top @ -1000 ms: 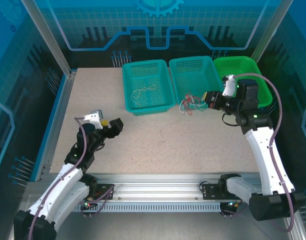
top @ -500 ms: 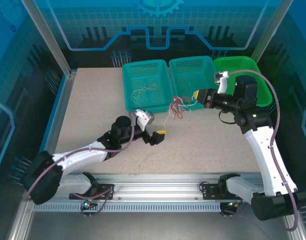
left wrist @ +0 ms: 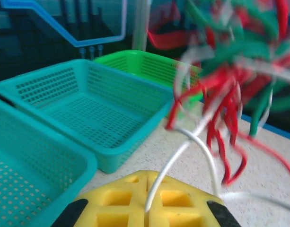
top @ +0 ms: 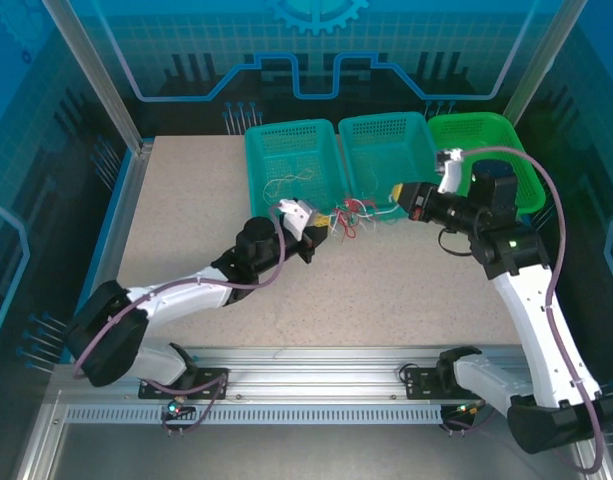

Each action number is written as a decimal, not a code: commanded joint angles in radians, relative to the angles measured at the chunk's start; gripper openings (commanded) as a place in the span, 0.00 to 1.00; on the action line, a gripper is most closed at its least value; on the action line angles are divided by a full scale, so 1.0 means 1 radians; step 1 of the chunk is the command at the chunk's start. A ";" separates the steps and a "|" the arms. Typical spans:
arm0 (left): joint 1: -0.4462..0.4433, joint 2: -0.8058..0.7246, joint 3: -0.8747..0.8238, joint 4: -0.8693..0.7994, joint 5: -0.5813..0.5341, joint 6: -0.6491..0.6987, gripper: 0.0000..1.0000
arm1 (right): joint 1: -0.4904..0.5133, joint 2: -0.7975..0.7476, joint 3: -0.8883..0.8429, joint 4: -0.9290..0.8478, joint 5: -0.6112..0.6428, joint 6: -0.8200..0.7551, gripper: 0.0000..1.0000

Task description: Untangle the cables

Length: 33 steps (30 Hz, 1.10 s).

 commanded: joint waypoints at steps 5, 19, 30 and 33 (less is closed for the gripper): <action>0.135 -0.278 -0.077 -0.194 -0.181 -0.261 0.00 | -0.280 -0.071 -0.401 0.063 0.097 0.199 0.00; 0.012 -0.030 -0.083 -0.170 0.090 -0.250 0.00 | 0.128 0.066 -0.593 0.155 0.301 0.089 0.38; -0.007 -0.054 -0.093 -0.174 0.087 -0.239 0.00 | 0.377 0.236 -0.410 0.292 0.194 -0.065 0.59; -0.007 -0.088 -0.098 -0.206 0.085 -0.233 0.00 | 0.430 0.336 -0.411 0.375 0.272 -0.074 0.60</action>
